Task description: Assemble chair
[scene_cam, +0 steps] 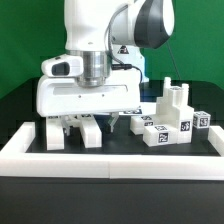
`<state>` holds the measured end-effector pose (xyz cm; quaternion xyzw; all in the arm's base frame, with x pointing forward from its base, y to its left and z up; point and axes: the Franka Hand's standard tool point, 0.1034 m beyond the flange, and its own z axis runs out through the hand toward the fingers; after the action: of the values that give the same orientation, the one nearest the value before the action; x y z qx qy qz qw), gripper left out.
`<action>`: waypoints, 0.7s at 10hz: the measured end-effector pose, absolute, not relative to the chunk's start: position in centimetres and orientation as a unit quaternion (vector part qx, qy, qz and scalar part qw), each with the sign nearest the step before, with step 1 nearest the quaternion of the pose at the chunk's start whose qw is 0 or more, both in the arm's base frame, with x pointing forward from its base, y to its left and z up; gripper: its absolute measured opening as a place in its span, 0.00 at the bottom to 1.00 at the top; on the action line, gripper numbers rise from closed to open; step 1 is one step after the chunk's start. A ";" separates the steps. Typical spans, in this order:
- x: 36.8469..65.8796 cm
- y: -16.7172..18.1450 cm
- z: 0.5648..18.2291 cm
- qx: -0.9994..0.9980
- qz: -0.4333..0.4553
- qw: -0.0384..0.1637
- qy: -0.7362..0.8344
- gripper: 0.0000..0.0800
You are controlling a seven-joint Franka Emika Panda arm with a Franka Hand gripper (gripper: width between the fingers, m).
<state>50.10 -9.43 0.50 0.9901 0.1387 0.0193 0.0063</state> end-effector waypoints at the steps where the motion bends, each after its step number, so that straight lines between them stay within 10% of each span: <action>1: 50.1 -9.4 0.5 0.990 0.019 0.006 0.139 0.68; 4: 50.1 -9.5 0.5 0.990 0.020 0.006 0.138 0.36; 7: 50.1 -9.5 0.5 0.990 0.020 0.006 0.138 0.36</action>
Offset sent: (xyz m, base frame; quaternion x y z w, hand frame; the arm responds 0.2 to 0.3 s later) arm 0.0000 0.0000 0.0000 0.0000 0.0000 0.0000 1.0000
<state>50.13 -9.49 0.52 0.9902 0.1383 0.0196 0.0064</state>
